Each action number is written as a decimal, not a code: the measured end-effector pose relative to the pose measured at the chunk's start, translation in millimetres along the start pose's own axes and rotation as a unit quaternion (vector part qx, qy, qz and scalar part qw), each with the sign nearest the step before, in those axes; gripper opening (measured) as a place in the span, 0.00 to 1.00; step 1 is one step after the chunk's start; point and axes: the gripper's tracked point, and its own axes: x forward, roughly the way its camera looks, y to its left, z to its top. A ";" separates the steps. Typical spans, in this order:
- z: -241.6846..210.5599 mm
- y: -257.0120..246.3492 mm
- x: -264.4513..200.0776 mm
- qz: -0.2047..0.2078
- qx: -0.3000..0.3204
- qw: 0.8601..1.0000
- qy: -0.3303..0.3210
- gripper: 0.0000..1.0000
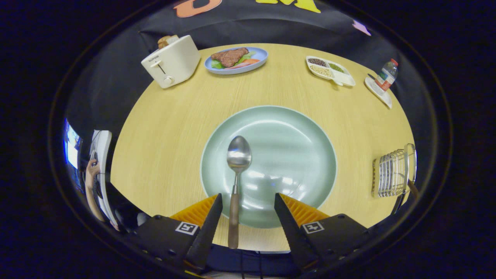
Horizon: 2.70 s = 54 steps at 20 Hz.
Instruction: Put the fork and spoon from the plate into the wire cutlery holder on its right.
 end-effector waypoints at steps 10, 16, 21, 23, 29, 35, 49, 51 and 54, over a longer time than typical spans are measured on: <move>-7.9 8.5 23.7 -0.011 0.002 1.000 0.027 0.15; -3.7 3.0 13.6 -0.006 -0.013 1.000 0.018 0.05; 2.9 -17.1 -20.6 -0.007 -0.010 1.000 -0.011 0.01; 4.4 -31.2 -39.3 -0.009 -0.010 1.000 -0.028 0.01; -2.6 -89.3 -90.7 -0.025 0.009 0.997 -0.066 0.01; -13.8 -155.6 -130.1 -0.045 0.046 0.994 -0.090 0.01; -19.0 -245.4 -141.9 -0.090 0.093 0.987 -0.098 0.01; -19.9 -251.2 -144.9 -0.094 0.096 0.986 -0.096 0.01; -19.0 -257.3 -138.5 -0.099 0.097 0.986 -0.092 0.03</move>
